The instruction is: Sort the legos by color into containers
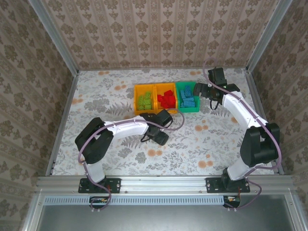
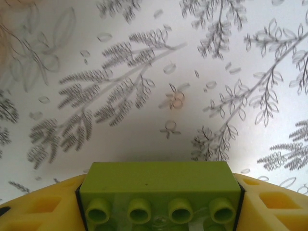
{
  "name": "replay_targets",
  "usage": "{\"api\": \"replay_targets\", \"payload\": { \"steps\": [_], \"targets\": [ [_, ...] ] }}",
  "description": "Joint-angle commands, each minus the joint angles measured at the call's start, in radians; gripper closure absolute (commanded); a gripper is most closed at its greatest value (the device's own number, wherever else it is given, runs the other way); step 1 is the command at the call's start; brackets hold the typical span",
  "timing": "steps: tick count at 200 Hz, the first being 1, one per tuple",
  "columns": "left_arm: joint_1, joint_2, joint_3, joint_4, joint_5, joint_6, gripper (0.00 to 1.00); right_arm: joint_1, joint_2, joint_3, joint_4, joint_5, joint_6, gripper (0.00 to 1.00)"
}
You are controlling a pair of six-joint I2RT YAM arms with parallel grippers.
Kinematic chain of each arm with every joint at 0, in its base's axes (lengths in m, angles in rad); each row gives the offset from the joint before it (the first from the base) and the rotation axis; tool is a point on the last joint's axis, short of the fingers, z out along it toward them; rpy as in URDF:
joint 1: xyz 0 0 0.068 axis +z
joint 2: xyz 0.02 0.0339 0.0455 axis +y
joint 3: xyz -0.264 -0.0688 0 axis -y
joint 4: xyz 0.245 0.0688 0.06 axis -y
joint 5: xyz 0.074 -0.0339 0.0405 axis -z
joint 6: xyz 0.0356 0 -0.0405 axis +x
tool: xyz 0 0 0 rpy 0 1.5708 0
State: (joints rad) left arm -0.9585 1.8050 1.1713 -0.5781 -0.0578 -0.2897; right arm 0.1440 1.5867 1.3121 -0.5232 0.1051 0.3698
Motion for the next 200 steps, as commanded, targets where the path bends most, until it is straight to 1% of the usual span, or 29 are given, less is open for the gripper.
{"api": "replay_targets", "payload": {
  "steps": [1,45,71,93,116,136,173,200],
  "targets": [
    [0.026,0.020,0.037,-0.009,-0.017,0.043,0.44,-0.006,-0.047,-0.020,-0.009,0.030,0.010,0.00],
    [0.083,-0.043,0.063,0.010,-0.059,0.044,0.44,-0.008,-0.059,-0.031,-0.008,0.033,0.007,0.00],
    [0.154,-0.082,0.089,0.050,-0.077,0.039,0.44,-0.008,-0.065,-0.046,-0.007,0.017,0.021,0.00],
    [0.209,-0.085,0.140,0.063,-0.082,0.046,0.43,-0.007,-0.073,-0.079,0.016,-0.014,0.037,0.00],
    [0.251,-0.064,0.204,0.065,-0.101,0.054,0.42,-0.007,-0.089,-0.126,0.043,-0.030,0.051,0.00],
    [0.290,-0.025,0.251,0.058,-0.127,0.035,0.42,-0.007,-0.104,-0.156,0.052,-0.029,0.057,0.00],
    [0.357,0.055,0.321,0.055,-0.119,-0.010,0.42,-0.008,-0.128,-0.188,0.055,-0.022,0.058,0.00],
    [0.374,0.106,0.371,0.061,-0.100,-0.015,0.40,-0.007,-0.139,-0.199,0.054,-0.015,0.060,0.00]
  ]
}}
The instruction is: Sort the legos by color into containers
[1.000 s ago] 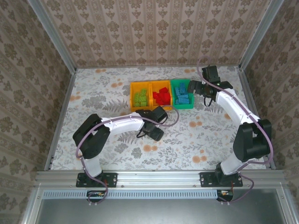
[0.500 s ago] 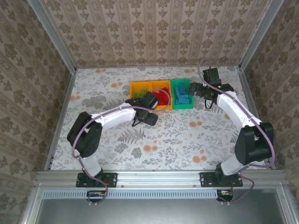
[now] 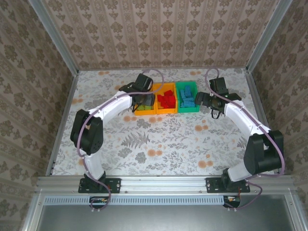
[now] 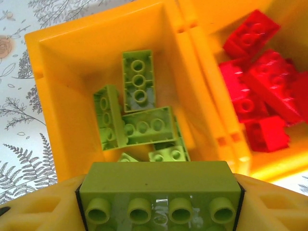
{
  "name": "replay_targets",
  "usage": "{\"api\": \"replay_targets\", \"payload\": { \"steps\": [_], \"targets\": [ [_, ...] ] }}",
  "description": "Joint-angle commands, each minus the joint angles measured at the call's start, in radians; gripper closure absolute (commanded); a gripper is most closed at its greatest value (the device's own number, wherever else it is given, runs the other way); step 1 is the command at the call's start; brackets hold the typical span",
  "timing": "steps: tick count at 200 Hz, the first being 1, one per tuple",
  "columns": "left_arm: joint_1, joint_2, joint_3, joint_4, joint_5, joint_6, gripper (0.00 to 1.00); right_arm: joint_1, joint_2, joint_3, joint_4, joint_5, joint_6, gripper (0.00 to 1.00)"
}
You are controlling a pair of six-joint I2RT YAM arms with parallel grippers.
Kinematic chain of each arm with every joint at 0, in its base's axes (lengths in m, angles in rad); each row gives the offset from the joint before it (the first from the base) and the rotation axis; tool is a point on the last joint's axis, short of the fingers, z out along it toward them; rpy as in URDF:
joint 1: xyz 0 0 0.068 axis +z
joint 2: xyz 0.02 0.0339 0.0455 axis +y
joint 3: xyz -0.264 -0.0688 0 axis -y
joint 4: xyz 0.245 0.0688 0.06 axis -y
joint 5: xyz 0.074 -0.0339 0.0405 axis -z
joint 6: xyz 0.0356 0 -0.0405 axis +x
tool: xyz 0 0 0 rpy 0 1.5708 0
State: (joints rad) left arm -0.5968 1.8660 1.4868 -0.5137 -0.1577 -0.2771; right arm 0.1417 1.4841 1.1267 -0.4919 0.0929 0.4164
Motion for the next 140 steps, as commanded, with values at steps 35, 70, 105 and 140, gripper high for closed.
{"api": "replay_targets", "payload": {
  "steps": [35,70,105,140],
  "targets": [
    [0.015,0.049,0.054,0.047,0.003,-0.060,0.40,-0.005,-0.044,-0.026,0.013,0.002,0.014,0.00],
    [0.019,0.050,0.058,0.064,0.000,-0.080,0.38,-0.006,-0.061,-0.049,0.004,0.013,0.006,0.00],
    [0.020,0.057,0.069,0.049,-0.021,-0.094,0.27,-0.005,-0.086,-0.072,0.001,0.020,0.002,0.00],
    [0.019,0.042,0.057,0.051,-0.032,-0.114,0.00,-0.005,-0.114,-0.086,0.003,0.022,-0.003,0.00]
  ]
}}
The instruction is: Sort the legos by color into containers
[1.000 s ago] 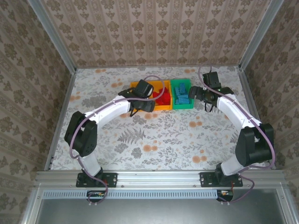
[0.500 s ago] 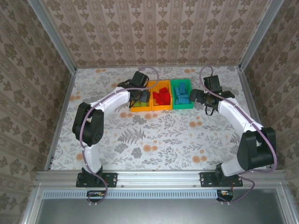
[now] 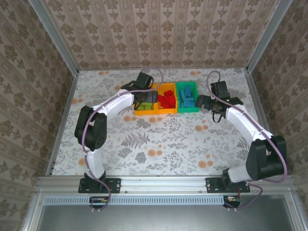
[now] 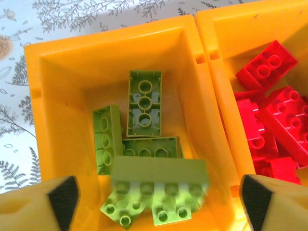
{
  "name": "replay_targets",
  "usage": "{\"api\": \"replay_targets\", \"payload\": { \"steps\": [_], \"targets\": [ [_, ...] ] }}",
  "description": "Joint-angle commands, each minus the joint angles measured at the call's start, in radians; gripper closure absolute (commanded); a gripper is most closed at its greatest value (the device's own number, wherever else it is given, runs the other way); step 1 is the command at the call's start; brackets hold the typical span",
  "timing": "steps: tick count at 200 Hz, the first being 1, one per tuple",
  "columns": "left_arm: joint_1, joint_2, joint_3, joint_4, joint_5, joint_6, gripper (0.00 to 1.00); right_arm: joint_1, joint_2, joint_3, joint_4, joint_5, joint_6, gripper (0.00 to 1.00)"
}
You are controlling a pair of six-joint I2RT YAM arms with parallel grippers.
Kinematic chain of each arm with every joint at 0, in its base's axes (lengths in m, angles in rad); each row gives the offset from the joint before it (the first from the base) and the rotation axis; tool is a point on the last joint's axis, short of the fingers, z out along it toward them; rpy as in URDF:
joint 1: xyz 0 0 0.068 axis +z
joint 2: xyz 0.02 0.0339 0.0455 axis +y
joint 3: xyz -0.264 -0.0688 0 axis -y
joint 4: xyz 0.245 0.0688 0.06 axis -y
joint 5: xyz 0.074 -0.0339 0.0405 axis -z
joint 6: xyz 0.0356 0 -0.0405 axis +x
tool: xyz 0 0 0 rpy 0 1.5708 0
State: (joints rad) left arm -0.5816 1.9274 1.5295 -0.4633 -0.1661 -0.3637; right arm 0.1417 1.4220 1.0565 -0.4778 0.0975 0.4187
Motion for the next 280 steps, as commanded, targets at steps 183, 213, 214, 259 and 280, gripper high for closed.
{"api": "replay_targets", "payload": {
  "steps": [183,213,214,259,280],
  "targets": [
    [-0.077,-0.371,-0.432,0.310,-0.297,0.267,0.00,-0.040,-0.151,-0.552,0.949,0.187,-0.396,0.00],
    [-0.071,-0.403,-0.468,0.335,-0.367,0.264,0.00,-0.063,-0.104,-0.640,1.142,0.196,-0.395,0.00],
    [-0.070,-0.405,-0.469,0.335,-0.370,0.264,0.00,-0.063,-0.103,-0.643,1.147,0.195,-0.392,0.00],
    [0.014,-0.536,-0.610,0.434,-0.385,0.279,0.00,-0.091,0.009,-0.692,1.326,0.168,-0.351,0.00],
    [0.088,-0.605,-0.691,0.475,-0.350,0.306,0.00,-0.089,0.127,-0.683,1.435,0.128,-0.380,0.00]
  ]
}}
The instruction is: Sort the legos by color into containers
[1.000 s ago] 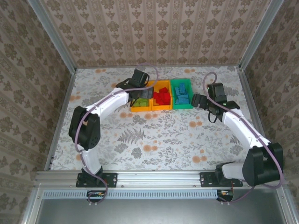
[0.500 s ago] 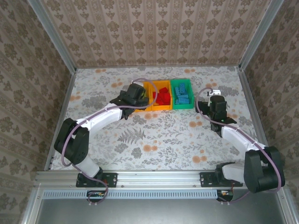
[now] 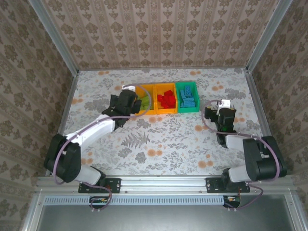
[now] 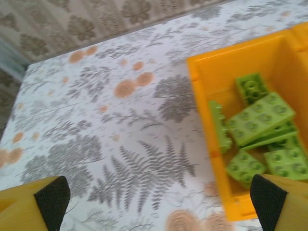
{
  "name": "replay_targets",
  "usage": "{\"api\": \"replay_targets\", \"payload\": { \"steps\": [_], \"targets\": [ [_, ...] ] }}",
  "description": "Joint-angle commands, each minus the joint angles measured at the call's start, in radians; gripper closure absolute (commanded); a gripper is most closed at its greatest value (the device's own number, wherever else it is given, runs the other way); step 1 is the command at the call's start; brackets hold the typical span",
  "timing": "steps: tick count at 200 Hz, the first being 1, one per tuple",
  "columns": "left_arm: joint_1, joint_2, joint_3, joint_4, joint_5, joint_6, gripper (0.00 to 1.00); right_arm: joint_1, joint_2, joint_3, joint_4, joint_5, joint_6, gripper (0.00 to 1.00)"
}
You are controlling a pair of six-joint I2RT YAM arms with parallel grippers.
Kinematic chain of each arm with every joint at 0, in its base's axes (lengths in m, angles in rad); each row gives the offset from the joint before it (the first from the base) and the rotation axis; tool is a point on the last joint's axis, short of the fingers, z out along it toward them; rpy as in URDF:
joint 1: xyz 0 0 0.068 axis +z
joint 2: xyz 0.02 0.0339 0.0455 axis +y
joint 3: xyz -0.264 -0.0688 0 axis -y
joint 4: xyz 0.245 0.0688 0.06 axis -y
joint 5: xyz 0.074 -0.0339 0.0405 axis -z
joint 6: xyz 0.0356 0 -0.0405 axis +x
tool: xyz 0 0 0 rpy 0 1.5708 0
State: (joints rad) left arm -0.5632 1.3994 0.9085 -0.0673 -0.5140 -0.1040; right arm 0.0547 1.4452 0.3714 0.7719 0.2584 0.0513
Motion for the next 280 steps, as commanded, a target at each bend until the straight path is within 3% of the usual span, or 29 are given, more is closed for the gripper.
{"api": "replay_targets", "payload": {
  "steps": [1,11,55,73,94,124,152,170,262,271,280],
  "targets": [
    [0.073,-0.080,-0.074,0.081,0.001,0.048,0.00,-0.001,0.104,0.003,0.184,-0.033,-0.013,0.00],
    [0.124,-0.107,-0.106,0.097,0.028,0.078,0.00,-0.002,0.074,0.020,0.099,-0.039,-0.003,0.00],
    [0.332,-0.079,-0.163,0.131,0.148,0.102,0.00,-0.009,0.086,0.024,0.109,-0.074,-0.011,0.00],
    [0.370,-0.043,-0.220,0.271,0.146,0.116,0.00,-0.009,0.083,0.023,0.105,-0.075,-0.011,0.00],
    [0.413,-0.003,-0.289,0.421,0.236,0.152,0.00,-0.009,0.083,0.025,0.106,-0.074,-0.011,0.00],
    [0.441,0.060,-0.360,0.587,0.223,0.155,0.00,-0.009,0.083,0.024,0.107,-0.075,-0.011,0.00],
    [0.459,0.069,-0.360,0.606,0.265,0.164,0.00,-0.008,0.083,0.024,0.106,-0.076,-0.011,0.00],
    [0.462,0.109,-0.456,0.847,0.272,0.191,0.00,-0.009,0.083,0.025,0.106,-0.074,-0.011,0.00],
    [0.496,0.101,-0.474,0.842,0.278,0.128,0.00,-0.009,0.083,0.023,0.105,-0.076,-0.011,0.00],
    [0.506,0.112,-0.505,0.896,0.318,0.127,0.00,-0.009,0.083,0.023,0.106,-0.077,-0.010,0.01],
    [0.516,0.164,-0.550,1.063,0.336,0.153,0.00,-0.009,0.083,0.023,0.106,-0.077,-0.010,0.00]
  ]
}}
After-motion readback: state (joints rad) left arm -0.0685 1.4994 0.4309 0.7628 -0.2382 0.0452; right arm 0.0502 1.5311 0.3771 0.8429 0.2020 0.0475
